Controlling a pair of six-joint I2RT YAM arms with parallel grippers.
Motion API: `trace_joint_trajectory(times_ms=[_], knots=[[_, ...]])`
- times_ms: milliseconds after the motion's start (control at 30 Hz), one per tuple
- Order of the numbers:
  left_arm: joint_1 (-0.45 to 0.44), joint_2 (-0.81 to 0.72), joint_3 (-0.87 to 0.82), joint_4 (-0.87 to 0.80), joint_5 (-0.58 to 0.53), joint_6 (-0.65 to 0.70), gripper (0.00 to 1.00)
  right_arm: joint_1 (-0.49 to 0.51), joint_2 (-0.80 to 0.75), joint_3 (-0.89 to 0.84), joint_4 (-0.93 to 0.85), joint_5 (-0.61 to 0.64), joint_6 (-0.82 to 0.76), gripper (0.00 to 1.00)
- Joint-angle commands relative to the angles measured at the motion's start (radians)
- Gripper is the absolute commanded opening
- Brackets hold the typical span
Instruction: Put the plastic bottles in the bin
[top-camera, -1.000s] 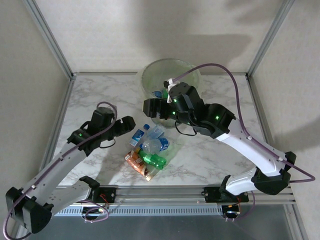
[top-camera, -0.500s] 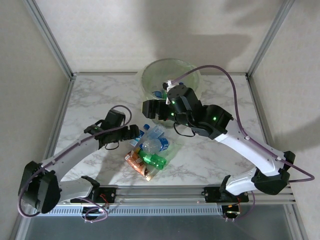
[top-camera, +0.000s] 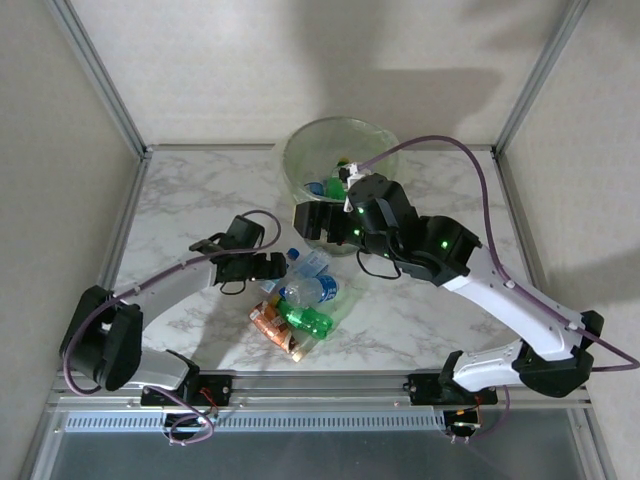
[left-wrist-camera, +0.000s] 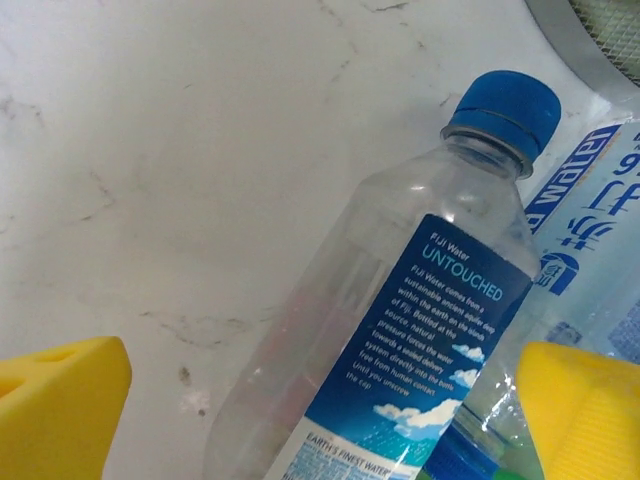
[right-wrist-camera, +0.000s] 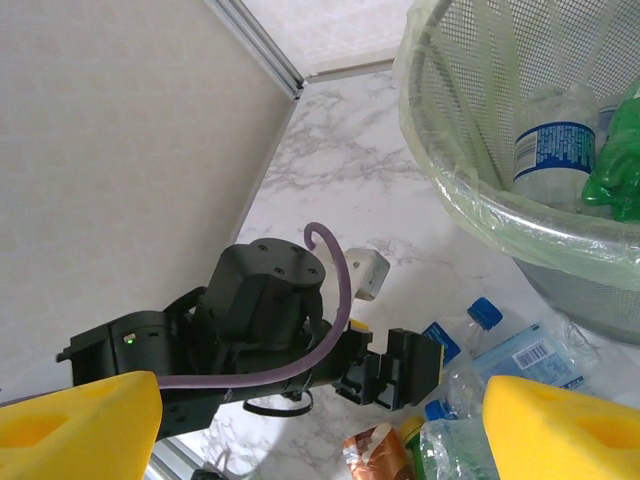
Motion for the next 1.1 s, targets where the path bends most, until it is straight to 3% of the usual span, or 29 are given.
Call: trace_joint_trajectory(times_ms=[0,233,400,500,800,1067], knots=[[-0.013,0.027,0.023,0.022,0.022,0.018,0.99,0.011,-0.022,-0.01,-0.009,0.03,0.023,0.84],[-0.017,0.089,0.026,0.023,-0.006,0.011,0.96,0.013,-0.024,-0.001,-0.015,0.032,0.029,0.84],[-0.008,0.056,0.032,-0.025,-0.145,-0.047,0.94,0.018,-0.02,0.011,-0.024,0.033,0.031,0.83],[0.017,0.023,0.017,-0.025,-0.171,-0.077,0.93,0.022,-0.023,0.007,-0.026,0.036,0.031,0.83],[0.032,0.038,0.02,-0.011,-0.155,-0.077,0.99,0.031,-0.029,-0.001,-0.031,0.039,0.034,0.84],[0.033,0.099,0.055,-0.008,-0.116,-0.053,0.99,0.035,-0.038,-0.012,-0.032,0.046,0.038,0.85]])
